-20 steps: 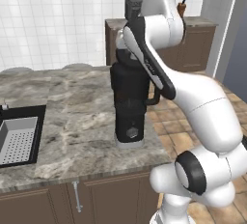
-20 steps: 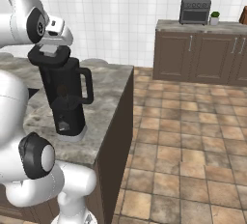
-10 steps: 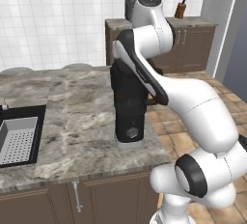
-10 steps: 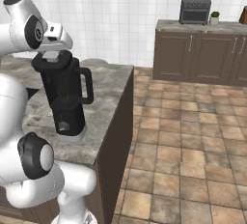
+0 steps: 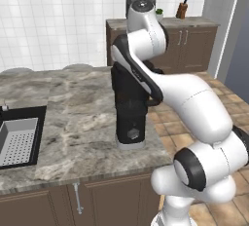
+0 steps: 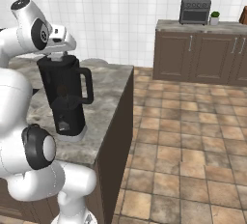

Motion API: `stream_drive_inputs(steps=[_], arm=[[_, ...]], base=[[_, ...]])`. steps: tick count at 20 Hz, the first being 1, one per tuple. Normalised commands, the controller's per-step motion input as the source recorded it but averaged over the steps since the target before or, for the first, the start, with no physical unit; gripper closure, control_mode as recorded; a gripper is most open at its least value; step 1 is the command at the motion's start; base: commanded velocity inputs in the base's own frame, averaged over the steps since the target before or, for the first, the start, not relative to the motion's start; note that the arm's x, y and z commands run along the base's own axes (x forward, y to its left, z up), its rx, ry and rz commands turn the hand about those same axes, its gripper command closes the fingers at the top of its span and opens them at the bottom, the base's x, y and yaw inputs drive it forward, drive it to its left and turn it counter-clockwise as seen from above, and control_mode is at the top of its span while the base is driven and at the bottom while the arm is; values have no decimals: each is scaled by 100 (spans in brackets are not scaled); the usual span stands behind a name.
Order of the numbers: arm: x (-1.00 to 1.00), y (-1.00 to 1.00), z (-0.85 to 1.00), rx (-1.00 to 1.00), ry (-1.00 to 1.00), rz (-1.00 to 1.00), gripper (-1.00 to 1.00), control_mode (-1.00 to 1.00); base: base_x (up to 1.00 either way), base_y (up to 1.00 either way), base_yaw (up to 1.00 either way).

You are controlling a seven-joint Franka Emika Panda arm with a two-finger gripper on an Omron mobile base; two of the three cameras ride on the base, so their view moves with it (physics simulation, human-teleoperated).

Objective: Open the blender lid, put the tangerine in the blender, close the lid, and start the blender.

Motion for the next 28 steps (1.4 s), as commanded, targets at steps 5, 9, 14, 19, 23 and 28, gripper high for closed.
stream_drive_inputs(steps=[5, 9, 14, 19, 23, 28], arm=[[22, 0, 0, -1, 0, 0, 100, -100], [6, 0, 0, -1, 0, 0, 100, -100], [6, 0, 0, 0, -6, 0, 100, -100], [8, 1, -1, 0, -11, 0, 100, -100], [0, 0, -13, 0, -12, 0, 100, -100], [0, 0, -23, 0, -5, -1, 100, -100]], base=[[0, 0, 0], [0, 0, 0], [0, 0, 0], [0, 0, 0], [0, 0, 0], [0, 0, 0]])
